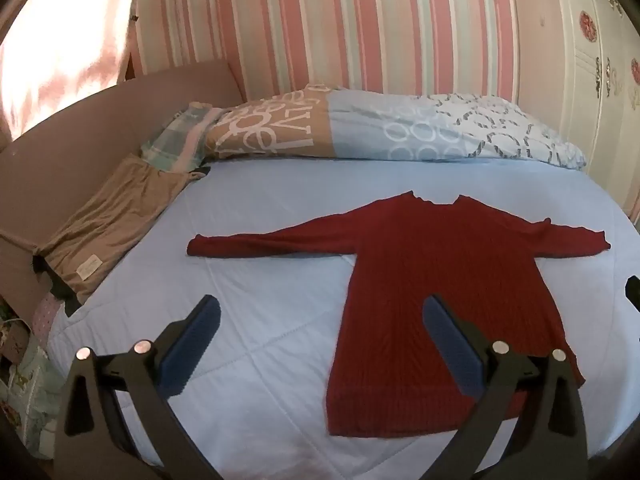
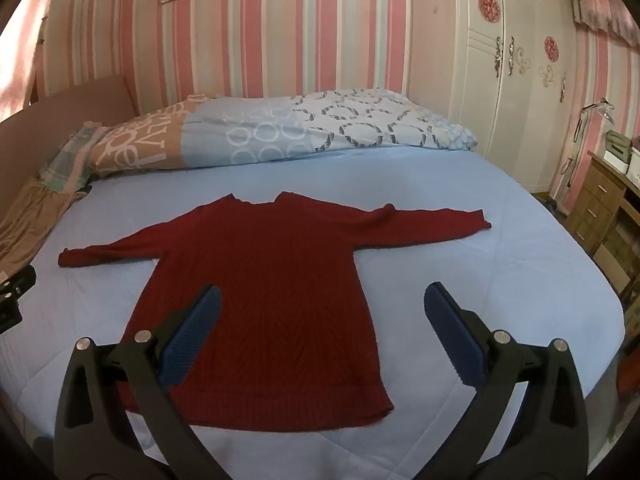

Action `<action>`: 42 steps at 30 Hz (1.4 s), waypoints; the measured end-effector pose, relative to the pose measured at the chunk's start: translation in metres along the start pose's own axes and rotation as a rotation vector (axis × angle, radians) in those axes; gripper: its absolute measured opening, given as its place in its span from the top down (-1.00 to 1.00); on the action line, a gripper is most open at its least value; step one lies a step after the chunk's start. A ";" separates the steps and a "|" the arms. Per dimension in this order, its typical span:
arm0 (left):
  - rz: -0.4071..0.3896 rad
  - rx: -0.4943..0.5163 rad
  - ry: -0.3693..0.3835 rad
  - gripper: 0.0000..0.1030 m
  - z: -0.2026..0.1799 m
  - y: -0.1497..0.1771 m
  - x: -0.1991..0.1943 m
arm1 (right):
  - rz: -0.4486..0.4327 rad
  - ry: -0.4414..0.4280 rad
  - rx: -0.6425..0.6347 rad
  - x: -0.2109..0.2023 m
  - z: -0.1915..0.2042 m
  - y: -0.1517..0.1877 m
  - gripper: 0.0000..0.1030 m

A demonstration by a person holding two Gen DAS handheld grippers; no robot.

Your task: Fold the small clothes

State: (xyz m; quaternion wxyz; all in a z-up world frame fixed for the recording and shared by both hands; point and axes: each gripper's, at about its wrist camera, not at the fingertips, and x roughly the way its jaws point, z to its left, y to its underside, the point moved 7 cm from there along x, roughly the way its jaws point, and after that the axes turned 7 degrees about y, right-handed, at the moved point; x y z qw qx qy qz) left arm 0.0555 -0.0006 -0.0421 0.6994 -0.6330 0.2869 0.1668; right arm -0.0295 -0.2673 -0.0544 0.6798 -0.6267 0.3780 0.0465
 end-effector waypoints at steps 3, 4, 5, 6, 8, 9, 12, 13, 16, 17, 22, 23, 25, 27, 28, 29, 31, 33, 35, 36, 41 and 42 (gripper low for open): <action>0.004 -0.001 -0.004 -0.97 0.000 0.000 0.001 | -0.002 -0.002 0.001 0.001 -0.001 0.000 -0.94; 0.004 0.001 -0.004 -0.97 -0.001 0.000 0.001 | -0.003 0.000 0.003 0.000 -0.003 -0.001 -0.94; 0.004 0.002 -0.002 -0.97 -0.001 0.000 0.001 | -0.003 0.000 0.004 0.001 -0.004 -0.001 -0.94; 0.004 0.004 0.000 -0.97 -0.002 0.000 0.001 | -0.008 0.003 -0.001 -0.004 -0.004 -0.002 -0.94; 0.002 0.007 -0.002 -0.97 -0.003 -0.001 0.001 | -0.008 0.006 -0.002 -0.006 -0.003 -0.002 -0.94; 0.000 -0.007 -0.001 -0.97 0.001 0.000 0.000 | -0.007 0.006 -0.004 -0.006 -0.003 -0.002 -0.94; -0.003 -0.008 -0.006 -0.97 0.001 0.000 -0.001 | -0.012 0.005 0.000 -0.005 -0.002 0.000 -0.94; -0.003 -0.009 -0.007 -0.97 0.002 0.000 -0.001 | -0.013 0.008 -0.002 -0.006 -0.002 0.000 -0.94; -0.001 -0.012 0.000 -0.97 -0.006 -0.001 0.001 | -0.016 0.008 -0.002 -0.006 -0.002 0.001 -0.94; -0.002 -0.011 0.000 -0.97 -0.008 0.000 0.001 | -0.017 0.009 -0.001 -0.007 -0.002 0.001 -0.94; -0.001 -0.016 0.003 -0.97 -0.003 0.001 -0.001 | -0.017 0.008 0.001 -0.010 -0.003 -0.001 -0.94; -0.002 -0.016 0.002 -0.97 -0.001 0.001 0.000 | -0.018 0.009 0.000 -0.010 -0.003 -0.001 -0.94; -0.001 -0.016 0.001 -0.97 -0.001 0.002 0.002 | -0.017 0.007 0.002 -0.010 -0.003 -0.002 -0.94; -0.001 -0.016 0.004 -0.97 0.000 0.003 0.002 | -0.017 0.007 0.002 -0.010 -0.003 -0.001 -0.94; -0.001 -0.017 0.003 -0.97 0.000 0.002 0.002 | -0.017 0.007 0.001 -0.011 -0.003 -0.001 -0.94; -0.001 -0.017 0.001 -0.97 0.000 0.003 0.003 | -0.017 0.008 0.000 -0.011 -0.003 -0.001 -0.94; -0.001 -0.016 0.003 -0.97 0.001 0.003 0.002 | -0.018 0.008 0.000 -0.011 -0.003 -0.001 -0.94; 0.000 -0.016 0.002 -0.97 0.001 0.003 0.002 | -0.016 0.007 0.001 -0.011 -0.003 -0.001 -0.94; 0.003 -0.019 0.003 -0.97 0.004 0.004 0.002 | -0.014 0.006 0.000 -0.012 -0.003 -0.001 -0.94; 0.004 -0.020 0.003 -0.97 0.004 0.005 0.002 | -0.014 0.007 -0.001 -0.013 -0.003 -0.001 -0.94; 0.003 -0.023 0.002 -0.97 0.005 0.006 0.002 | -0.011 0.008 -0.002 -0.012 -0.002 -0.002 -0.94; 0.003 -0.023 0.002 -0.97 0.005 0.006 0.002 | -0.012 0.008 -0.002 -0.012 -0.003 -0.002 -0.94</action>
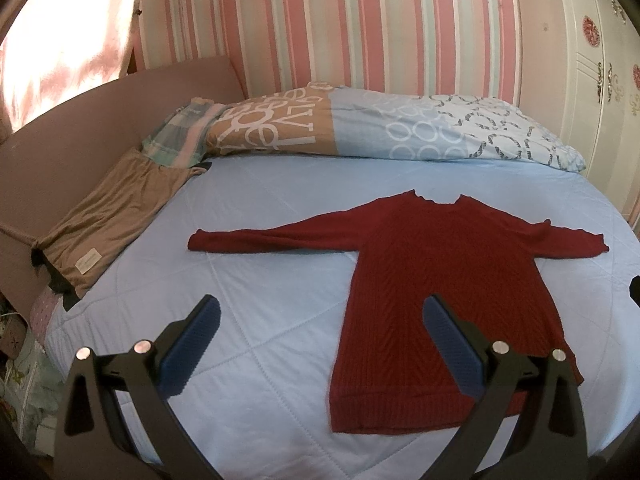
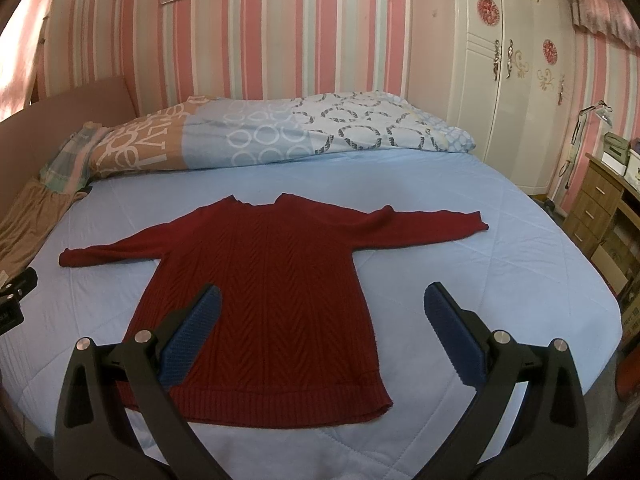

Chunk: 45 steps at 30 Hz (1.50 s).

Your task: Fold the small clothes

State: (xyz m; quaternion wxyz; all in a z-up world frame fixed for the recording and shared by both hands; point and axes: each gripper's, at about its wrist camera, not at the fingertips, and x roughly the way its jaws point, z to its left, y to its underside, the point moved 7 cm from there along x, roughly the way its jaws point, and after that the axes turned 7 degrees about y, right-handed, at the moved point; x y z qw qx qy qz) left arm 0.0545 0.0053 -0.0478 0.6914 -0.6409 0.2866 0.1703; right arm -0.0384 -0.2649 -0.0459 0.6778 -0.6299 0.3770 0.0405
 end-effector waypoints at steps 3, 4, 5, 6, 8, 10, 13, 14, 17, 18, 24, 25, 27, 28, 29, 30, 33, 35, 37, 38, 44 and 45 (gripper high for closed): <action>0.001 0.002 0.000 -0.97 0.001 -0.001 0.000 | 0.000 -0.001 0.000 0.000 0.000 0.000 -0.94; -0.001 0.003 -0.002 -0.97 0.001 -0.002 0.000 | 0.001 0.000 0.000 0.000 0.000 0.000 -0.94; -0.004 0.004 -0.003 -0.97 0.002 -0.001 -0.001 | 0.002 0.001 -0.001 0.000 0.000 0.000 -0.94; -0.005 0.005 -0.006 -0.97 0.001 -0.002 -0.002 | -0.002 0.000 0.000 0.000 0.000 0.001 -0.94; -0.006 0.005 -0.006 -0.97 0.001 -0.003 -0.002 | -0.005 0.000 -0.001 0.000 0.000 0.001 -0.94; -0.006 0.006 -0.006 -0.97 0.001 -0.003 -0.002 | -0.002 -0.001 -0.001 0.002 -0.001 0.000 -0.94; -0.005 0.009 -0.009 -0.97 -0.002 -0.004 -0.002 | 0.000 0.000 -0.001 0.003 -0.001 0.001 -0.94; -0.004 0.007 -0.007 -0.97 -0.001 -0.004 -0.002 | 0.002 0.000 -0.002 0.004 -0.001 0.001 -0.94; 0.001 0.012 -0.008 -0.97 -0.002 -0.006 -0.001 | 0.003 -0.002 -0.003 0.007 -0.001 0.002 -0.94; 0.002 0.011 -0.007 -0.97 -0.003 -0.006 -0.001 | 0.004 -0.001 -0.004 0.009 -0.001 0.002 -0.94; 0.005 0.010 -0.009 -0.97 -0.004 -0.006 0.001 | 0.006 -0.002 -0.006 0.012 0.000 0.002 -0.94; 0.005 0.011 -0.009 -0.97 -0.004 -0.007 0.001 | 0.006 -0.002 -0.007 0.013 0.000 0.002 -0.94; 0.003 0.013 -0.012 -0.97 -0.003 -0.007 0.001 | 0.006 -0.002 -0.009 0.015 0.000 0.003 -0.94; 0.001 0.015 -0.014 -0.97 -0.003 -0.007 0.002 | 0.006 -0.002 -0.009 0.015 0.000 0.002 -0.94; -0.001 0.016 -0.015 -0.97 -0.003 -0.007 0.002 | 0.006 -0.002 -0.010 0.015 0.000 0.002 -0.94; -0.001 0.017 -0.016 -0.97 -0.003 -0.007 0.004 | 0.005 0.000 -0.012 0.016 0.000 0.002 -0.94; 0.000 0.018 -0.016 -0.97 -0.003 -0.007 0.005 | 0.005 0.002 -0.013 0.018 0.000 0.002 -0.94; 0.002 0.019 -0.017 -0.97 -0.003 -0.007 0.006 | 0.006 0.002 -0.012 0.019 0.000 0.002 -0.94; 0.003 0.020 -0.016 -0.97 -0.003 -0.007 0.007 | 0.009 0.001 -0.011 0.021 -0.001 0.003 -0.94; 0.005 0.021 -0.016 -0.97 -0.003 -0.007 0.008 | 0.010 0.002 -0.011 0.022 -0.002 0.003 -0.94; 0.007 0.029 -0.017 -0.97 -0.002 -0.004 0.012 | 0.011 0.000 -0.013 0.024 -0.002 0.005 -0.94; 0.008 0.026 -0.016 -0.97 -0.002 -0.004 0.011 | 0.009 0.002 -0.013 0.024 -0.002 0.005 -0.94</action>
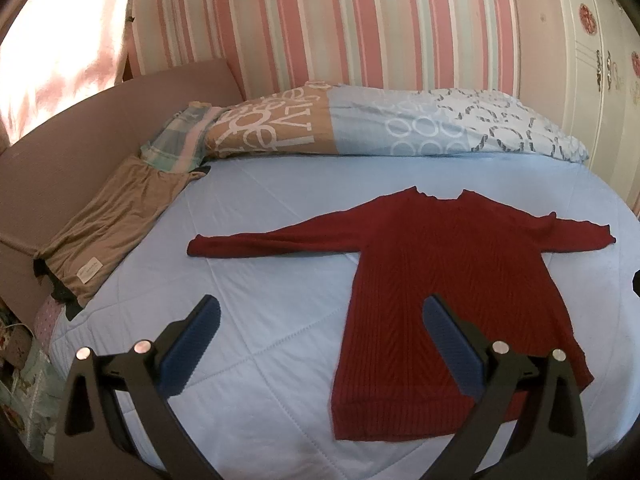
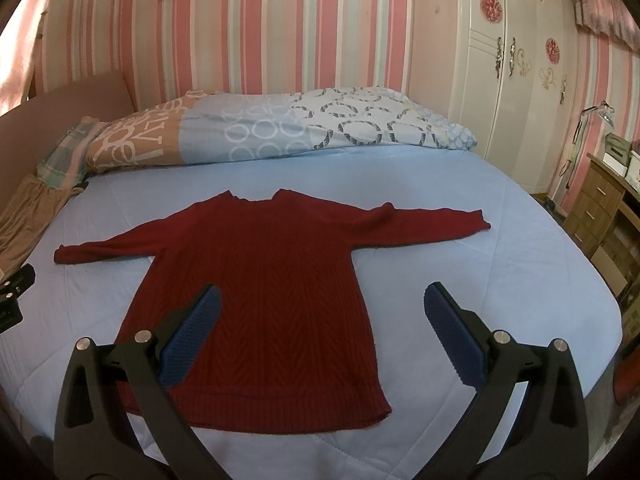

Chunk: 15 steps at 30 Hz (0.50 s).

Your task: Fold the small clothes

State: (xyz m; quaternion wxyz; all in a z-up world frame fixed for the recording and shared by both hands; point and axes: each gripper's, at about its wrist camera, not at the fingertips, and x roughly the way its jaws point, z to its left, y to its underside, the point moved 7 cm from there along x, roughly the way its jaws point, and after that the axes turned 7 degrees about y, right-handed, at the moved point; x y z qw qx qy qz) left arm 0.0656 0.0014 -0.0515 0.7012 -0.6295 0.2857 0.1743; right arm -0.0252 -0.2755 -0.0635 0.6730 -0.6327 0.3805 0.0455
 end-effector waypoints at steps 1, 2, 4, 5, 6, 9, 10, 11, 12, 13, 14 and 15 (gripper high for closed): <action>0.001 -0.001 0.002 -0.97 0.000 0.000 0.000 | 0.001 0.000 0.000 0.000 0.000 0.000 -0.94; 0.003 -0.001 0.003 -0.97 0.000 0.001 0.001 | 0.002 0.000 0.000 0.001 -0.001 0.001 -0.94; 0.005 0.001 0.004 -0.97 -0.001 0.003 0.003 | 0.002 -0.001 0.001 0.000 0.000 0.000 -0.94; 0.007 0.002 0.003 -0.97 -0.001 0.003 0.004 | 0.003 0.000 0.000 0.000 0.000 0.001 -0.94; 0.009 0.002 0.003 -0.97 -0.003 0.004 0.005 | 0.003 0.000 -0.001 0.002 -0.001 0.002 -0.94; 0.014 0.002 0.003 -0.97 -0.005 0.004 0.009 | 0.003 -0.018 0.011 0.004 -0.003 0.002 -0.94; 0.015 0.003 -0.001 -0.97 -0.006 0.002 0.011 | 0.007 -0.027 0.018 0.006 -0.005 0.002 -0.94; 0.013 0.009 -0.013 -0.97 -0.007 -0.001 0.012 | 0.011 -0.033 0.027 0.009 -0.008 0.002 -0.94; 0.013 0.017 -0.022 -0.97 -0.011 -0.004 0.014 | 0.016 -0.035 0.041 0.015 -0.016 0.000 -0.94; 0.016 0.028 -0.032 -0.97 -0.014 -0.007 0.016 | 0.020 -0.031 0.056 0.021 -0.026 -0.003 -0.94; 0.018 0.037 -0.035 -0.97 -0.018 -0.010 0.018 | 0.022 -0.026 0.071 0.027 -0.034 -0.005 -0.94; 0.017 0.058 -0.035 -0.97 -0.025 -0.014 0.022 | 0.024 -0.018 0.087 0.033 -0.044 -0.008 -0.94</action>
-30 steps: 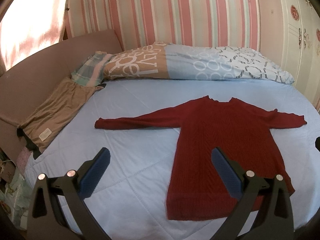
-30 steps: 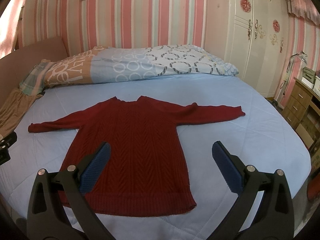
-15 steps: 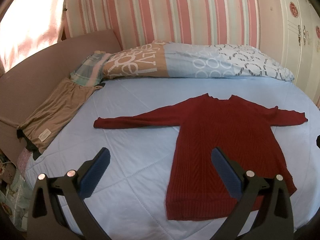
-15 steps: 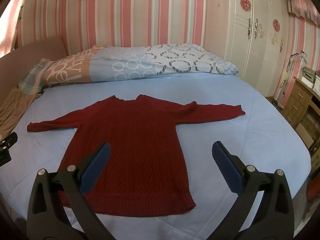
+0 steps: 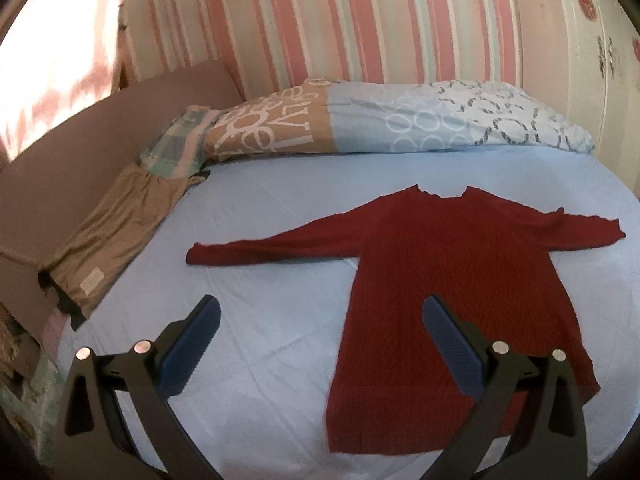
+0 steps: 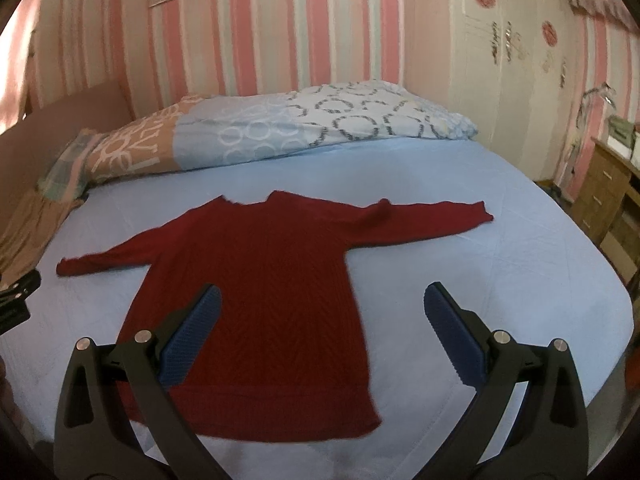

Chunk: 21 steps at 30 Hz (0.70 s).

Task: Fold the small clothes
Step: 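Move the right tool down to the cuff of a red sweater sleeve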

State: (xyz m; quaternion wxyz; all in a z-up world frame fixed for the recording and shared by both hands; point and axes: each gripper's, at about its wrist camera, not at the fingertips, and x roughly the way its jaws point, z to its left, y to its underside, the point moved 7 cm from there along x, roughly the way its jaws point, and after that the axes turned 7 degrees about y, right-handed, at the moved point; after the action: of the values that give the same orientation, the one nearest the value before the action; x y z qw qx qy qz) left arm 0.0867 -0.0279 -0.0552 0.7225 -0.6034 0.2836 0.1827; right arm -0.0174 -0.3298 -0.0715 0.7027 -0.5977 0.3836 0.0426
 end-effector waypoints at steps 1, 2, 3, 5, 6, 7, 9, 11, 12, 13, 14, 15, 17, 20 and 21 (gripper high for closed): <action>-0.005 0.016 -0.003 -0.97 -0.005 -0.004 0.003 | -0.001 0.007 0.014 0.005 -0.009 -0.004 -0.94; -0.011 0.031 -0.006 -0.97 -0.011 -0.008 0.006 | -0.005 0.016 0.028 0.012 -0.020 -0.010 -0.94; -0.017 0.052 0.003 -0.97 -0.020 -0.014 0.012 | -0.008 0.024 0.033 0.017 -0.029 -0.014 -0.94; -0.030 0.088 0.019 -0.97 -0.036 -0.025 0.023 | -0.026 0.047 0.031 0.031 -0.049 -0.025 -0.94; -0.036 0.099 0.022 -0.97 -0.042 -0.030 0.029 | -0.036 0.051 0.029 0.034 -0.055 -0.028 -0.94; -0.043 0.109 0.026 -0.97 -0.050 -0.036 0.035 | -0.045 0.055 0.023 0.043 -0.064 -0.034 -0.94; -0.049 0.120 0.037 -0.97 -0.067 -0.048 0.055 | -0.043 0.084 0.013 0.060 -0.079 -0.041 -0.94; -0.039 0.105 0.061 -0.97 -0.083 -0.061 0.076 | -0.049 0.094 0.006 0.079 -0.092 -0.048 -0.94; -0.044 0.083 0.087 -0.97 -0.092 -0.069 0.089 | -0.045 0.099 0.005 0.093 -0.101 -0.052 -0.94; -0.048 0.068 0.102 -0.97 -0.099 -0.074 0.099 | -0.041 0.095 0.011 0.105 -0.108 -0.054 -0.94; -0.048 0.062 0.109 -0.97 -0.105 -0.078 0.107 | -0.034 0.095 0.027 0.122 -0.119 -0.057 -0.94; -0.048 0.056 0.118 -0.97 -0.113 -0.085 0.119 | -0.027 0.102 0.034 0.132 -0.126 -0.059 -0.94; -0.040 0.052 0.131 -0.97 -0.131 -0.096 0.145 | -0.007 0.107 0.044 0.161 -0.141 -0.063 -0.94; 0.039 0.057 0.154 -0.97 -0.156 -0.104 0.182 | 0.020 0.139 0.071 0.207 -0.166 -0.065 -0.94; 0.036 0.038 0.158 -0.97 -0.164 -0.108 0.195 | 0.030 0.148 0.082 0.226 -0.176 -0.065 -0.94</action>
State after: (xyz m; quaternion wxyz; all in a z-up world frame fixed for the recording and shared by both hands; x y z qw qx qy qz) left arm 0.2712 -0.2251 -0.1133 0.7058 -0.5970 0.3540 0.1420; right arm 0.0890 -0.5913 -0.1504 0.6957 -0.5640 0.4447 -0.0069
